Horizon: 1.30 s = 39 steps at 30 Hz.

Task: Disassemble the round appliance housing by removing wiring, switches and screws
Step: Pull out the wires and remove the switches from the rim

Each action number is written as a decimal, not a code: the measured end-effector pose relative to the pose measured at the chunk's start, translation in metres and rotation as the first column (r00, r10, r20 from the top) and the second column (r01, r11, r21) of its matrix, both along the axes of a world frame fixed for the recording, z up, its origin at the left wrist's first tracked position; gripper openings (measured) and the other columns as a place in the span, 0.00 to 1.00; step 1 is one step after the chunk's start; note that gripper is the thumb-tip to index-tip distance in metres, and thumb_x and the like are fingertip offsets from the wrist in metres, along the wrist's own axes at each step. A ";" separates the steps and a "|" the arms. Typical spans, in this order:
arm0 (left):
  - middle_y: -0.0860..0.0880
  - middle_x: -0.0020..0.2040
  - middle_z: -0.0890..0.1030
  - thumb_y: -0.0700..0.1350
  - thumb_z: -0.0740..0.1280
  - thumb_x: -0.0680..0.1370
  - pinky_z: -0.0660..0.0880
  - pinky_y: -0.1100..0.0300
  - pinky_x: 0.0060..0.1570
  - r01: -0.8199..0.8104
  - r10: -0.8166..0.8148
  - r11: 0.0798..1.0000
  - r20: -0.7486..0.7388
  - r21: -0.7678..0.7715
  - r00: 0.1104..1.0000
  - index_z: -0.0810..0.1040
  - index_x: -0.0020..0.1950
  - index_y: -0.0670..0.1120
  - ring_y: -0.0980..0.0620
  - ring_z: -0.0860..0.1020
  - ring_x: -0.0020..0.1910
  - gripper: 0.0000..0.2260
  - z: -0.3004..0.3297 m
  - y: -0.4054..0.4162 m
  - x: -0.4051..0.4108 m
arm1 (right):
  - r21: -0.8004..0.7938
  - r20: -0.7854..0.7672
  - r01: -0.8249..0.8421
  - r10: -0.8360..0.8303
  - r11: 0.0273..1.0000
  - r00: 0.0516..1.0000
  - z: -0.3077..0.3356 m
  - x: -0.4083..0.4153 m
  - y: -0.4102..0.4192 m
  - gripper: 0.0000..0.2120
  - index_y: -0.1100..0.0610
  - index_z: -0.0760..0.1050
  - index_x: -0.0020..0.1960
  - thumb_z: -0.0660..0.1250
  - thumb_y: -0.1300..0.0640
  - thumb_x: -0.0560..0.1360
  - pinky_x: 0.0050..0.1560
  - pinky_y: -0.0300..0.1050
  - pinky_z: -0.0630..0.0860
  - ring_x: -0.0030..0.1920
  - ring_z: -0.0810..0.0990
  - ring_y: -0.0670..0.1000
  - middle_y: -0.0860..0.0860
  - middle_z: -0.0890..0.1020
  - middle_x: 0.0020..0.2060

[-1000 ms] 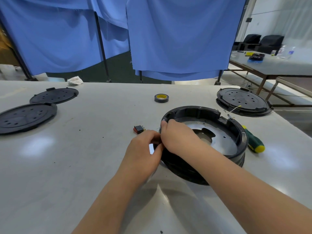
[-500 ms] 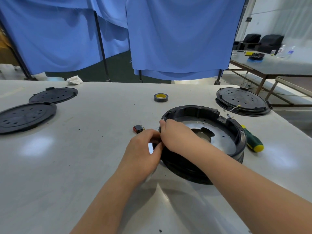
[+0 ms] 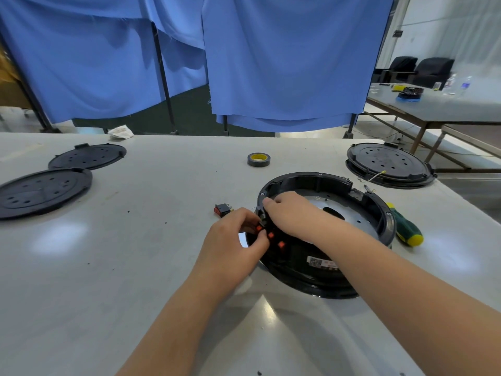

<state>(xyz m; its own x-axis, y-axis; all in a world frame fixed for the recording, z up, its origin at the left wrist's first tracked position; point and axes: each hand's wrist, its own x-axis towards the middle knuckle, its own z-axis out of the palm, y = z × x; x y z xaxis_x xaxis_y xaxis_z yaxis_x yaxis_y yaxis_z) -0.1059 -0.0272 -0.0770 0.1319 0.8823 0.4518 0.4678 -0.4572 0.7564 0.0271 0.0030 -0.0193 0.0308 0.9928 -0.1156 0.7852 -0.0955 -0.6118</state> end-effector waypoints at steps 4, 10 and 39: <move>0.60 0.38 0.81 0.44 0.70 0.70 0.71 0.74 0.43 -0.026 0.026 0.999 -0.002 0.031 1.000 0.77 0.41 0.54 0.63 0.79 0.43 0.05 0.001 -0.001 -0.001 | -0.001 -0.033 -0.047 0.047 0.999 0.998 0.000 0.011 -0.006 0.19 0.56 0.66 0.32 0.56 0.52 0.80 0.30 0.42 0.62 0.30 0.68 0.50 0.51 0.69 0.28; 0.58 0.36 0.81 0.40 0.70 0.70 0.72 0.72 0.44 -0.078 0.076 0.996 0.064 0.033 0.995 0.78 0.39 0.52 0.60 0.79 0.41 0.07 0.005 -0.001 -0.004 | 0.007 -0.042 -0.105 0.105 0.994 0.994 -0.003 0.014 -0.011 0.18 0.56 0.70 0.36 0.54 0.49 0.81 0.33 0.43 0.64 0.33 0.71 0.50 0.52 0.73 0.31; 0.51 0.50 0.78 0.50 0.66 0.76 0.59 0.57 0.48 -0.573 0.555 0.815 -0.166 -0.087 0.815 0.77 0.54 0.49 0.48 0.77 0.51 0.08 -0.024 0.040 -0.024 | -0.013 0.035 -0.201 0.201 0.980 0.979 -0.003 0.025 -0.026 0.23 0.54 0.63 0.32 0.48 0.45 0.82 0.34 0.44 0.62 0.32 0.69 0.48 0.49 0.68 0.28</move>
<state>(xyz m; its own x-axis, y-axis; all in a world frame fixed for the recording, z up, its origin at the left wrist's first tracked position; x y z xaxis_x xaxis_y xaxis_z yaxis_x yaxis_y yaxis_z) -0.1300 0.0126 -0.1012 -0.3586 0.8675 0.3447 0.7086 0.0125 0.7055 0.0519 -0.0227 -0.0224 -0.1651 0.9781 -0.1271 0.8106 0.0611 -0.5824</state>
